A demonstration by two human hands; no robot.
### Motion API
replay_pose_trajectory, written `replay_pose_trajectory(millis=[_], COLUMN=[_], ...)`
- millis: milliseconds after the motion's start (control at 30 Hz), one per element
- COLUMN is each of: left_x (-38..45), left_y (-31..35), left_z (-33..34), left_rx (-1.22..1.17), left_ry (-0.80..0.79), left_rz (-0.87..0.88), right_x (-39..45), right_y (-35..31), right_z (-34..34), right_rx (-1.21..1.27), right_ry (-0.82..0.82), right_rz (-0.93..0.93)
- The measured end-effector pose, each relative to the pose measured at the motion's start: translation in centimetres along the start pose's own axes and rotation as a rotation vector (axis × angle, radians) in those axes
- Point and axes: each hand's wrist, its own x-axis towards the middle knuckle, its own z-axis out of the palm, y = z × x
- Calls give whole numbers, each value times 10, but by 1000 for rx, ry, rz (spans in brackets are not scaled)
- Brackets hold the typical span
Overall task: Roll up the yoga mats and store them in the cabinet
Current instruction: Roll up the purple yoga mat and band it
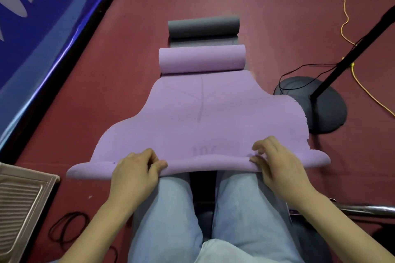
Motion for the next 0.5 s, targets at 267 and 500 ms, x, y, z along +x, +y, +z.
replay_pose_trajectory(millis=[267, 500], left_x=[2, 3], left_y=[6, -2], left_z=[2, 1], left_rx=[-65, -17], left_ry=[38, -30], left_rz=[5, 44], right_x=[-14, -21], right_y=[-7, -2], right_z=[-9, -4], right_rx=[-42, -44], right_ry=[51, 98], right_rz=[-114, -130])
